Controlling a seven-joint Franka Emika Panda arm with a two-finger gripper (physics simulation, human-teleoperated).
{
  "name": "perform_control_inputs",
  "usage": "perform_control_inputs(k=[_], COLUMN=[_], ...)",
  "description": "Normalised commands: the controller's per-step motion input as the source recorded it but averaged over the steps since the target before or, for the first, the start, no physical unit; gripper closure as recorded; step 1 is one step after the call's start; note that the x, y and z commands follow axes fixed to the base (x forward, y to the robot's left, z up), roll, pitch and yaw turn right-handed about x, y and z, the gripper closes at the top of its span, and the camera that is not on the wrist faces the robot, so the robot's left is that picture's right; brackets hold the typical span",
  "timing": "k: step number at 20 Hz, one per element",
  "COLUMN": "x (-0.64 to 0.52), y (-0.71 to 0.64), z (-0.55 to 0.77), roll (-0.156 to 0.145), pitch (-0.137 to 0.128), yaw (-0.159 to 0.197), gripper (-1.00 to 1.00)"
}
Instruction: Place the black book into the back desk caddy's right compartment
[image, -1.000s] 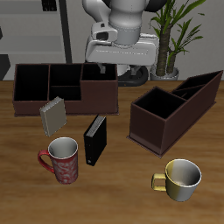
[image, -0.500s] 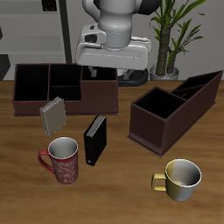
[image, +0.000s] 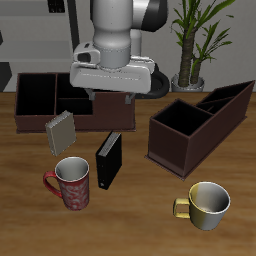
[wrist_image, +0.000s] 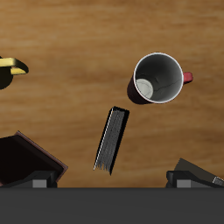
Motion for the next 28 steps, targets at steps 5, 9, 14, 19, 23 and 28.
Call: perform_control_inputs(k=[5, 9, 14, 19, 23, 28], x=[0.03, 0.04, 0.04, 0.05, 0.1, 0.14], y=[-0.15, -0.11, -0.07, -0.02, 0.08, 0.07], z=[-0.28, -0.3, -0.25, -0.21, -0.25, -0.35], roll=[-0.016, 0.023, 0.006, 0.004, 0.01, 0.004], pitch=[-0.012, -0.016, -0.002, -0.016, 0.006, 0.015], yaw=[-0.028, -0.024, -0.028, -0.03, -0.035, -0.037], gripper=[-1.0, -1.0, -1.0, -1.0, -1.0, -1.0])
